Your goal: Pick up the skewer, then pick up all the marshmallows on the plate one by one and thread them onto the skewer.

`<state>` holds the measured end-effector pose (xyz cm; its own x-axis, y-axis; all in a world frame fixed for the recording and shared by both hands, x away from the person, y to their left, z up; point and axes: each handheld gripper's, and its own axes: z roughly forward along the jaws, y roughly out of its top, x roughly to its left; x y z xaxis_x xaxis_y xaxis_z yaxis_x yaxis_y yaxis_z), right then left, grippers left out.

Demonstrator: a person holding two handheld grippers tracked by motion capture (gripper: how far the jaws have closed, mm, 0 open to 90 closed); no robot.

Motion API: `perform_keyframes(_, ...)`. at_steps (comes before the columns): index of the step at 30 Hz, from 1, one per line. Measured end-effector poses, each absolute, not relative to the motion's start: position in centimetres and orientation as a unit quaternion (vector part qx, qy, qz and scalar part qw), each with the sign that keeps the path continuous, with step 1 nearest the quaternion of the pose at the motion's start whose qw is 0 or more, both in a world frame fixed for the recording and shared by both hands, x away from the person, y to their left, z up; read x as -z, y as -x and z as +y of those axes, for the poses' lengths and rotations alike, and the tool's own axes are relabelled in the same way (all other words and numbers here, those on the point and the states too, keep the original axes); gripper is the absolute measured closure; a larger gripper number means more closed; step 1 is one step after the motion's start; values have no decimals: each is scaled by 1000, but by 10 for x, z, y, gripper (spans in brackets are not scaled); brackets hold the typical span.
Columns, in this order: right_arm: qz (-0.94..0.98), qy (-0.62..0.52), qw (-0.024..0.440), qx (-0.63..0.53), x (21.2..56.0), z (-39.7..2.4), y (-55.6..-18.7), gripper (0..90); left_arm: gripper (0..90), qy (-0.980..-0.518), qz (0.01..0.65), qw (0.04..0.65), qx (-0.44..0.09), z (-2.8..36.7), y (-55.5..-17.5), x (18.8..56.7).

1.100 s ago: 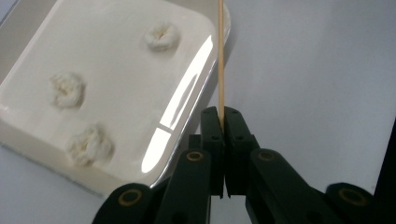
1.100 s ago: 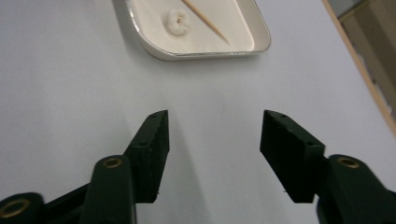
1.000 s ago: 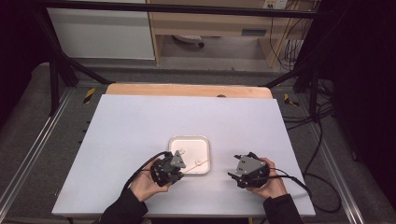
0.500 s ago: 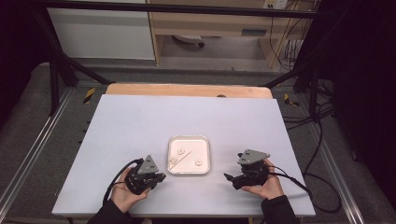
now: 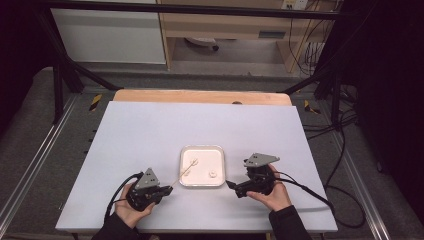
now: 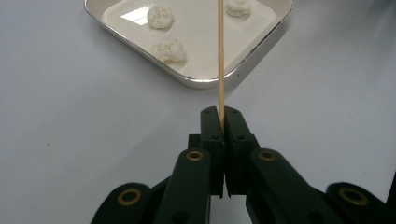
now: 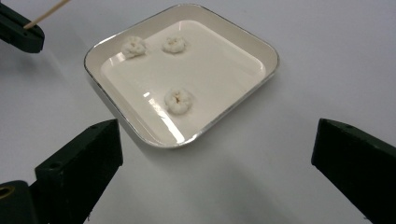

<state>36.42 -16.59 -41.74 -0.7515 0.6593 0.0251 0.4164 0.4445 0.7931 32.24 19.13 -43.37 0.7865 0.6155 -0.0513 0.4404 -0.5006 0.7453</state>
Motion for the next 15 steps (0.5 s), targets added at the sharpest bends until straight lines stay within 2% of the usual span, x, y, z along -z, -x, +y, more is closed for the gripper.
perform_keyframes(15,821,-348,127,-434,417,-135,-389,60,883,-852,311,407,-106,192,-321,435)
